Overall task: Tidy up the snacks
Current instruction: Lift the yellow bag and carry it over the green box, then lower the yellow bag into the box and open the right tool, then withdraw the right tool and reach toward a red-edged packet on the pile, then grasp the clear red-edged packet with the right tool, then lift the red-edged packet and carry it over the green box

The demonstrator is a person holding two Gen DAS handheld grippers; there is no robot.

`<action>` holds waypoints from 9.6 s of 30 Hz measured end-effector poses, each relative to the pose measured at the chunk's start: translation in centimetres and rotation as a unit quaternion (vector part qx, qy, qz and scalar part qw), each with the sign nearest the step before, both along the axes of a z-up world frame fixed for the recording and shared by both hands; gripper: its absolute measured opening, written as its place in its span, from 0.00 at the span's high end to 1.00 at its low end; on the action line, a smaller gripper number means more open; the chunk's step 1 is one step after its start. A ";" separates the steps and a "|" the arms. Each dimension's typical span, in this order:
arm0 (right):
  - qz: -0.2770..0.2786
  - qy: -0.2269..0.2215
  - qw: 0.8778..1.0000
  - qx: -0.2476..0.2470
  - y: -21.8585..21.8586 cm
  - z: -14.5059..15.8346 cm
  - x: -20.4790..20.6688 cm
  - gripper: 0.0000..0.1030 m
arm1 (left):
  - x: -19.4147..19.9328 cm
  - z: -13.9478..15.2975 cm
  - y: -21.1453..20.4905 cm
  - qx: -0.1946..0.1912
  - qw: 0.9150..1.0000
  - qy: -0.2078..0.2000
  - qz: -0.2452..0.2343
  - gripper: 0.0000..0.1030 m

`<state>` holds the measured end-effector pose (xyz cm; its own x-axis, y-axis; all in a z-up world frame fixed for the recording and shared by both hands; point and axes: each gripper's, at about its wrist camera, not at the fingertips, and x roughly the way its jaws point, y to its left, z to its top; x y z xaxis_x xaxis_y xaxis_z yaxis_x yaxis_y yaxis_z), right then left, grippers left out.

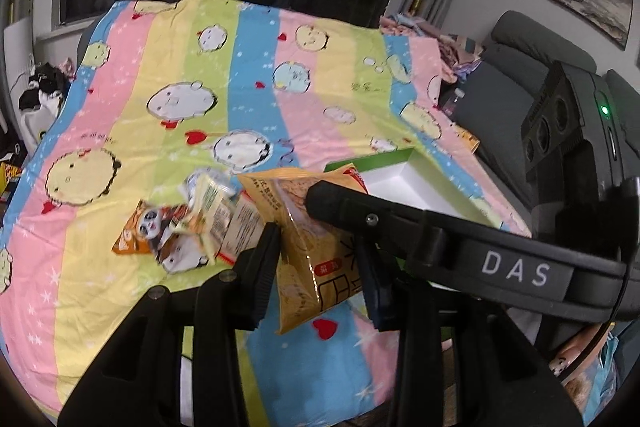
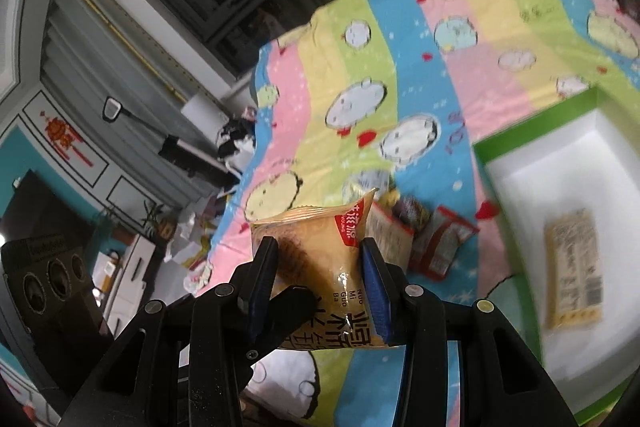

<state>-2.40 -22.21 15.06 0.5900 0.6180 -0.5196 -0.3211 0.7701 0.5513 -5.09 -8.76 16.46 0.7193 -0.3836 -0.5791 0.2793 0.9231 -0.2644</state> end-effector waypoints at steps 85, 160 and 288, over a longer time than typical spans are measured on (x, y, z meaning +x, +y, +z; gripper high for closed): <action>-0.222 0.159 0.962 0.011 -19.5 -7.5 7.2 0.57 | 12.4 -7.4 -19.5 0.029 0.973 0.140 -0.183 0.66; -0.256 0.208 0.942 -0.065 -19.3 -8.7 7.5 0.48 | 12.5 -9.4 -20.3 0.060 0.971 0.179 -0.147 0.61; -0.009 0.033 0.995 -0.097 3.4 -2.6 1.2 0.44 | 1.6 -4.5 1.9 -0.022 0.999 0.041 -0.012 0.67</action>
<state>-1.20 -18.85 12.46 0.5606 0.4927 -0.6655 -0.2751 0.8689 0.4115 -3.51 -6.89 11.94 0.6612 -0.4266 -0.6172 0.2767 0.9033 -0.3279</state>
